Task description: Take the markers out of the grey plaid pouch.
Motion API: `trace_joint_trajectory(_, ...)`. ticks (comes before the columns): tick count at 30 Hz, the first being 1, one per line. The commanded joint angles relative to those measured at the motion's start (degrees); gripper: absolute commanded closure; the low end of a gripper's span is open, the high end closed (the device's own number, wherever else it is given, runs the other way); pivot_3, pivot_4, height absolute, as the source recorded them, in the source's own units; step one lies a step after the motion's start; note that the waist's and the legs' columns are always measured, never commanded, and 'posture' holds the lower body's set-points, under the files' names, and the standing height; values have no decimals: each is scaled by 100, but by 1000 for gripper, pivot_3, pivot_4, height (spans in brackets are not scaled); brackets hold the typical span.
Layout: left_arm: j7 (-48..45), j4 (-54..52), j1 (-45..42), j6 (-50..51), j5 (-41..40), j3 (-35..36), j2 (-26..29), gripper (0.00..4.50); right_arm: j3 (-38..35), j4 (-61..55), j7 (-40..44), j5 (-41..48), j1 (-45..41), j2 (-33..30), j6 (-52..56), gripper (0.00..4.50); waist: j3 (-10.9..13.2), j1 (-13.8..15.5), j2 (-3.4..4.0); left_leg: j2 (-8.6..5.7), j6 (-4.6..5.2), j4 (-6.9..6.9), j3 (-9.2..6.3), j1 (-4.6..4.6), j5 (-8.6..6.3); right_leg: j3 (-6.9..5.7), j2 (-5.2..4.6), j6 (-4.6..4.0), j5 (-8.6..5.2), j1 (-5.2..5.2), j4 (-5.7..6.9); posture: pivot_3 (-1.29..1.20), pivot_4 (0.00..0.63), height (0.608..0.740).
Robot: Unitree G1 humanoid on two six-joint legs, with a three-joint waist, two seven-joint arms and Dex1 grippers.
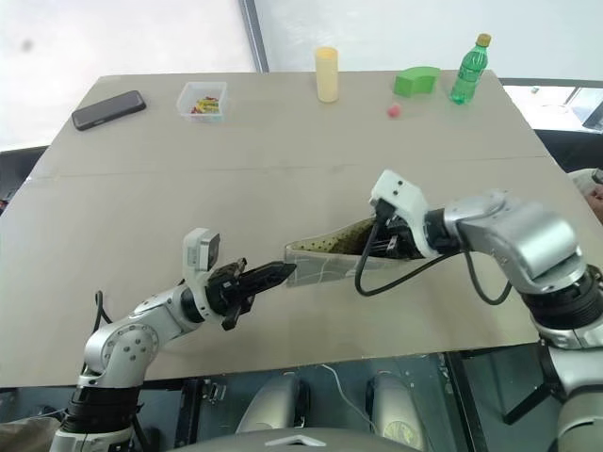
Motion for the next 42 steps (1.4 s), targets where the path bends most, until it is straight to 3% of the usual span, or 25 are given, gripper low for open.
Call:
trace_joint_trajectory(1,121,-63,-132,89,-249,148,-65,4500,488,-322,21,-785,59,-140,-1109,2796,0,-6,0,0,0,1,1,0,0,1,0,0,0,0,0,0,150,740)
trace_joint_trajectory(11,250,-32,-164,309,-419,223,-117,4500,1901,762,-192,-3487,-1,68,-3775,2796,-1,-18,-2,0,-4,3,4,6,2,1,1,0,0,2,3,0,150,740)
trace_joint_trajectory(19,512,-275,-202,481,-538,187,-236,4500,2497,1945,136,-4971,-258,472,-4697,2796,-6,-28,-9,1,-5,4,7,15,3,3,1,0,0,8,6,0,150,740)
trace_joint_trajectory(23,622,-406,-129,514,-592,156,-287,4500,2175,2453,-214,-4992,-433,1339,-4698,2796,-18,-56,-29,6,-8,4,11,32,4,9,6,-1,0,12,21,0,150,740)
trace_joint_trajectory(26,793,-506,-97,544,-713,212,-331,4500,1930,2310,102,-4805,-350,1451,-4565,2796,-17,-45,-27,8,-12,4,9,33,7,9,6,-1,0,11,27,0,150,740)
trace_joint_trajectory(28,966,-583,-105,591,-870,283,-371,4500,1709,1812,681,-4474,-203,1313,-4051,2796,-17,-10,-27,7,-12,5,7,27,7,8,4,-1,0,8,27,0,150,740)
trace_joint_trajectory(35,1902,-546,-324,1431,-2644,391,-511,4500,1053,-265,2497,-3909,-137,-507,-2430,2796,-12,99,-19,-2,-2,8,-2,6,1,6,-13,-1,0,7,2,0,150,740)
trace_joint_trajectory(38,2167,-262,-470,1646,-3175,445,-456,4500,960,-619,2740,-3742,-285,-759,-2026,2796,-11,96,-19,0,-1,5,-4,12,0,4,-4,-1,0,9,2,0,150,740)
trace_joint_trajectory(42,2154,-3,-562,1865,-3193,309,-341,4500,1292,-646,2823,-3820,-556,-670,-1814,2796,-11,-2,-19,3,-1,4,-5,23,0,7,6,-1,-1,9,15,0,150,740)
